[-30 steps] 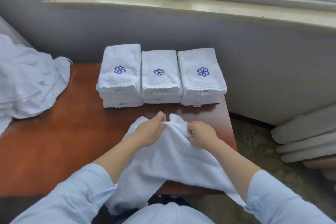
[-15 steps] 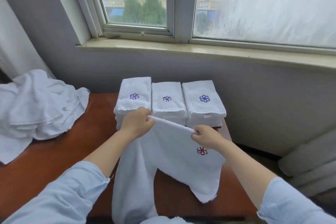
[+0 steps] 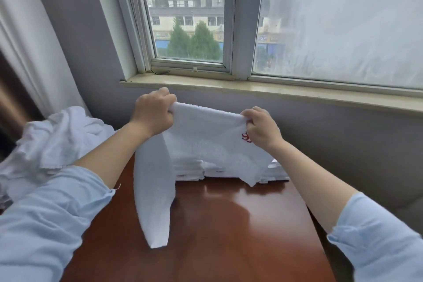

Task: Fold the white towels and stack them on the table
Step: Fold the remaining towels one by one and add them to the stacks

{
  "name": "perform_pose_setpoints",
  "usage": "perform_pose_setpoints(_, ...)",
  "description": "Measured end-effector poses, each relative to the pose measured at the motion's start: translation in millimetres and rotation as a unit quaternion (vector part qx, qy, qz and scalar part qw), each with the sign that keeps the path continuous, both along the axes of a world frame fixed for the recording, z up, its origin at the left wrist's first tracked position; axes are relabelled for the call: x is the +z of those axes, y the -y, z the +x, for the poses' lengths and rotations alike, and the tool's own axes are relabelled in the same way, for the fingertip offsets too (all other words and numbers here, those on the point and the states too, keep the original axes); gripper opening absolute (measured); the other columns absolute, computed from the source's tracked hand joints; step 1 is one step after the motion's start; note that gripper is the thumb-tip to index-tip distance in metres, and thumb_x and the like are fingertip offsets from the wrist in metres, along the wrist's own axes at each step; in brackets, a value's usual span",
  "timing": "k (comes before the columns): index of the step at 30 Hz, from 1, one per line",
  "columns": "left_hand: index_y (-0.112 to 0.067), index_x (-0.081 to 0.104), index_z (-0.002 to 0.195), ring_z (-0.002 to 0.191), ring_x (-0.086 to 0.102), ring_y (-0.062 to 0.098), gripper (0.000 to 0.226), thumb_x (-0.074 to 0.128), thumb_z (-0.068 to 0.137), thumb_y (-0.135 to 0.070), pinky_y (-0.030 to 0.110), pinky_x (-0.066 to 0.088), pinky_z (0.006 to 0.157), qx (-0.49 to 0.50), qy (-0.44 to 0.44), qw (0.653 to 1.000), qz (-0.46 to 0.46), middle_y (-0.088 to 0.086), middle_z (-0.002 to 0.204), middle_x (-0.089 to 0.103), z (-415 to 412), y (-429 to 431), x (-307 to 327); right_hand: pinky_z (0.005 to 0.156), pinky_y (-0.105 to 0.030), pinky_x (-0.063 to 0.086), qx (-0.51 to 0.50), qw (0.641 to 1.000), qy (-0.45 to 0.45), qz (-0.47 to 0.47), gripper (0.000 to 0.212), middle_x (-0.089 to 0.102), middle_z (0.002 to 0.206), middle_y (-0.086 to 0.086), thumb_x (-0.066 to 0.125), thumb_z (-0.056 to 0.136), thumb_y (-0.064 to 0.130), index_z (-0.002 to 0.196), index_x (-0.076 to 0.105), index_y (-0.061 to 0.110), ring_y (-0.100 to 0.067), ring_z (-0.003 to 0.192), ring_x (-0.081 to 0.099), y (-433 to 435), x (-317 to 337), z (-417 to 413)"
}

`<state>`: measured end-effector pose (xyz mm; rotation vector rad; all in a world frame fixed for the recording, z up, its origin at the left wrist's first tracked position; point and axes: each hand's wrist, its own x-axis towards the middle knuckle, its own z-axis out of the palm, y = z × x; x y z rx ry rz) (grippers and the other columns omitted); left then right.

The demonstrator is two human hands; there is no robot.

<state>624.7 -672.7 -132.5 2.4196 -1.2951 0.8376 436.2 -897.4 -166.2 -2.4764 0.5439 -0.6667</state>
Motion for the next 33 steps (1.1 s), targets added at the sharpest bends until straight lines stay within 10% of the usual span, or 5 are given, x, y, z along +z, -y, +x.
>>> perform_pose_setpoints(7, -0.019, 0.034, 0.064, 0.058, 0.045, 0.021, 0.02, 0.035, 0.07, -0.037, 0.032, 0.031, 0.057, -0.054, -0.18, 0.967, 0.17, -0.003, 0.06, 0.047, -23, -16, -56, 0.083, -0.036, 0.046, 0.001, 0.998, -0.057, -0.036, 0.028, 0.064, 0.094, 0.004, 0.044, 0.09, 0.009, 0.088, 0.072, 0.016, -0.02, 0.101, 0.05, 0, -18, -17)
perform_pose_setpoints(17, -0.022, 0.045, 0.074, 0.072, 0.046, 0.017, 0.013, 0.047, 0.085, -0.029, 0.03, 0.035, 0.063, -0.071, -0.404, 0.742, 0.531, -0.008, 0.074, 0.048, -107, -9, -201, 0.073, -0.032, 0.055, 0.064, 0.892, -0.43, 0.124, 0.031, 0.068, 0.088, 0.016, 0.041, 0.075, 0.019, 0.075, 0.069, 0.034, -0.014, 0.087, 0.064, -24, -169, -98)
perform_pose_setpoints(22, -0.019, 0.058, 0.079, 0.07, 0.048, 0.017, 0.018, 0.058, 0.084, -0.036, 0.028, 0.039, 0.068, -0.047, -0.533, 0.613, 0.582, -0.003, 0.079, 0.052, -120, 8, -222, 0.064, -0.04, 0.035, 0.094, 0.836, -0.48, 0.249, 0.021, 0.046, 0.066, -0.015, 0.046, 0.075, 0.022, 0.059, 0.05, 0.01, -0.028, 0.065, 0.036, -29, -211, -124)
perform_pose_setpoints(28, -0.029, 0.06, 0.104, 0.094, 0.056, 0.013, 0.017, 0.056, 0.089, -0.035, 0.027, 0.043, 0.073, -0.084, -0.466, 0.775, 0.418, -0.005, 0.11, 0.059, -122, 45, -243, 0.096, -0.027, 0.043, -0.022, 0.923, -0.343, 0.171, 0.036, 0.056, 0.135, 0.01, 0.05, 0.094, 0.017, 0.126, 0.061, 0.026, -0.011, 0.12, 0.052, -15, -217, -123)
perform_pose_setpoints(33, -0.029, 0.041, 0.142, 0.127, 0.036, 0.023, 0.064, 0.066, 0.084, -0.037, 0.034, 0.043, 0.094, -0.12, -0.405, 0.796, 0.434, 0.0, 0.138, 0.035, -140, 69, -268, 0.112, -0.039, 0.033, 0.043, 0.883, -0.463, 0.057, 0.066, 0.023, 0.158, 0.0, 0.059, 0.089, 0.03, 0.148, 0.033, 0.023, -0.021, 0.145, 0.022, -17, -233, -130)
